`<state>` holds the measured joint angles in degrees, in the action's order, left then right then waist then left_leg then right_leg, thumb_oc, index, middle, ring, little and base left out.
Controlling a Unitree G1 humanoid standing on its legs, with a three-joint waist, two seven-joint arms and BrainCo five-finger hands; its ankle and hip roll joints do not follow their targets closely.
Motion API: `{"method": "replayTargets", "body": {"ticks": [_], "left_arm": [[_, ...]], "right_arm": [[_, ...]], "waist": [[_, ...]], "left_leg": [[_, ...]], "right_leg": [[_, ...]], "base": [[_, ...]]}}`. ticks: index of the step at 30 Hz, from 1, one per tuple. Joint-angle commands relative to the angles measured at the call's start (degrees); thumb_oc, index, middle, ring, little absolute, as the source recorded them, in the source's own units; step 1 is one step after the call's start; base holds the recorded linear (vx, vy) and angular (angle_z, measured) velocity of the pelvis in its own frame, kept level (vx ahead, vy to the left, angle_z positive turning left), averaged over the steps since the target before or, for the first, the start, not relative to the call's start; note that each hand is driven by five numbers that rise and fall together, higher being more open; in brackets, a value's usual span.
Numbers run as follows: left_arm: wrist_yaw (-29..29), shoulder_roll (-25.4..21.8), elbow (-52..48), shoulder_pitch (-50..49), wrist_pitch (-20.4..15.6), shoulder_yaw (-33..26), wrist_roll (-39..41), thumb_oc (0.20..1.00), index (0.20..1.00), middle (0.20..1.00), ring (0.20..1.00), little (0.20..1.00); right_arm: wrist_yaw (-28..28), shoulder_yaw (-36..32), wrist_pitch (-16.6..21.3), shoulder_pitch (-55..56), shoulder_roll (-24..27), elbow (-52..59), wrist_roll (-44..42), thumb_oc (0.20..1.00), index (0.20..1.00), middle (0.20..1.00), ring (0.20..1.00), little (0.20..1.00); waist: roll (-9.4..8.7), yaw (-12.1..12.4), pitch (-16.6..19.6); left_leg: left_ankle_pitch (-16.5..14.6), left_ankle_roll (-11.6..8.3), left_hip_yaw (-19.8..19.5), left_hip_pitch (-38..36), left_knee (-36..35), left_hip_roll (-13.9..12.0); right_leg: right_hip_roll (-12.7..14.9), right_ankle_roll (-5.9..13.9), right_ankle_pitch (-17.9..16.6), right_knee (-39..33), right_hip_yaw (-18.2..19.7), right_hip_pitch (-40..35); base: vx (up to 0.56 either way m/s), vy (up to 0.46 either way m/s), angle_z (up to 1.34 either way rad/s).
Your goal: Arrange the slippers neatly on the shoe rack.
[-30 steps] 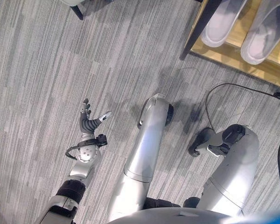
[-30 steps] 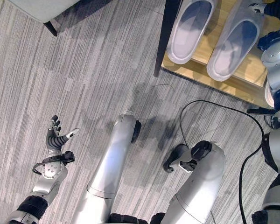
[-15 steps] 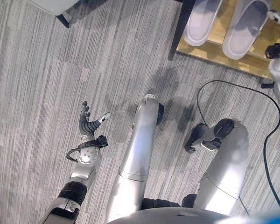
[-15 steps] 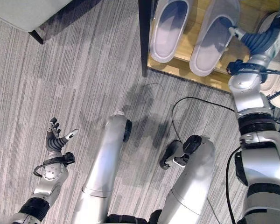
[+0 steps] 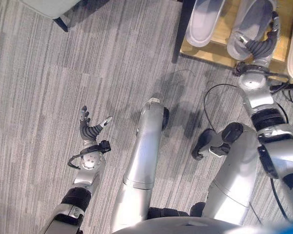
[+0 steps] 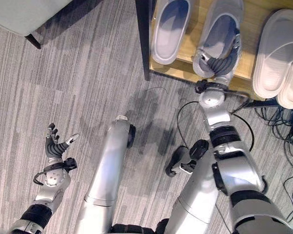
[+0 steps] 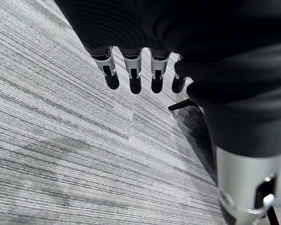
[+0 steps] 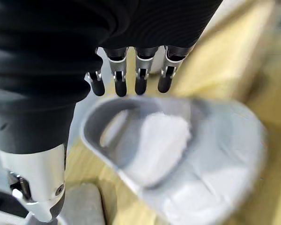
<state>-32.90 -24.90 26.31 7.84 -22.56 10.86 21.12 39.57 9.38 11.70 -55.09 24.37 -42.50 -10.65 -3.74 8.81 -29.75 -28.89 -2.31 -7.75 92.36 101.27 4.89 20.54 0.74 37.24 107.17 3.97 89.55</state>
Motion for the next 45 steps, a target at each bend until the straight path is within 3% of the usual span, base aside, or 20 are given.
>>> {"method": "replayTargets", "body": {"ticks": [1,7,19,29,33,45], "left_arm": [[-2.60,0.50,0.83,-2.23,-0.69,-0.18,-2.00,1.000,1.000,1.000,1.000,1.000],[-3.11,0.45,1.30,-2.87,-0.81,0.09,-2.48,1.000,1.000,1.000,1.000,1.000],[-3.26,0.17,1.96,-3.66,-1.32,0.04,-1.97,1.000,1.000,1.000,1.000,1.000],[-5.88,0.17,-0.36,-5.80,-1.53,0.05,-4.69,1.000,1.000,1.000,1.000,1.000],[-6.19,-0.48,-1.59,-6.12,-1.89,0.54,-4.53,1.000,1.000,1.000,1.000,1.000],[-6.04,-1.39,-2.44,-5.10,-2.54,1.90,-3.14,1.000,1.000,1.000,1.000,1.000]], "right_arm": [[-0.56,1.03,2.77,-2.30,1.09,-1.15,-3.28,1.000,1.000,1.000,1.000,1.000],[-0.42,2.01,3.19,-3.37,-1.14,-0.27,-3.16,1.000,1.000,1.000,1.000,1.000],[-0.75,3.22,2.78,-5.74,-1.01,0.75,-2.98,1.000,1.000,1.000,1.000,1.000],[9.62,-3.46,1.82,0.22,0.28,10.76,7.68,1.000,1.000,1.000,1.000,1.000],[8.48,-3.30,1.68,0.46,0.32,9.05,4.84,1.000,1.000,1.000,1.000,1.000],[4.83,-0.02,3.24,-5.55,-0.74,1.57,-2.89,1.000,1.000,1.000,1.000,1.000]], "waist": [[-1.11,2.13,0.02],[-0.88,2.50,0.00],[-0.92,3.17,-0.04],[0.09,2.50,-0.04],[1.20,2.49,-0.04],[1.45,2.73,-0.04]], "left_leg": [[-5.63,0.11,-3.59,-2.41,1.99,-1.97],[-5.66,0.24,-3.73,-2.41,2.00,-1.89],[-6.63,0.30,-3.86,-2.41,4.57,-1.87],[-8.44,0.39,-4.66,-2.41,7.90,-1.64],[-10.00,0.41,-5.87,-2.41,11.27,-1.27],[-13.05,0.54,-6.70,-2.41,16.98,-1.26]], "right_leg": [[1.27,-1.25,-0.30,1.45,4.05,-0.55],[1.21,-1.28,-0.30,1.54,4.32,-0.67],[0.78,-1.47,0.37,4.27,5.49,-0.48],[-0.19,-2.26,2.44,8.53,6.41,0.36],[-0.84,-2.30,4.18,11.89,6.72,0.40],[-1.81,-2.48,5.10,16.39,7.73,0.41]], "base": [[0.00,0.000,0.00],[0.00,-0.001,-0.01],[0.00,0.000,0.00],[0.00,0.003,-0.05],[0.02,0.024,-0.08],[0.02,0.005,-0.08]]}}
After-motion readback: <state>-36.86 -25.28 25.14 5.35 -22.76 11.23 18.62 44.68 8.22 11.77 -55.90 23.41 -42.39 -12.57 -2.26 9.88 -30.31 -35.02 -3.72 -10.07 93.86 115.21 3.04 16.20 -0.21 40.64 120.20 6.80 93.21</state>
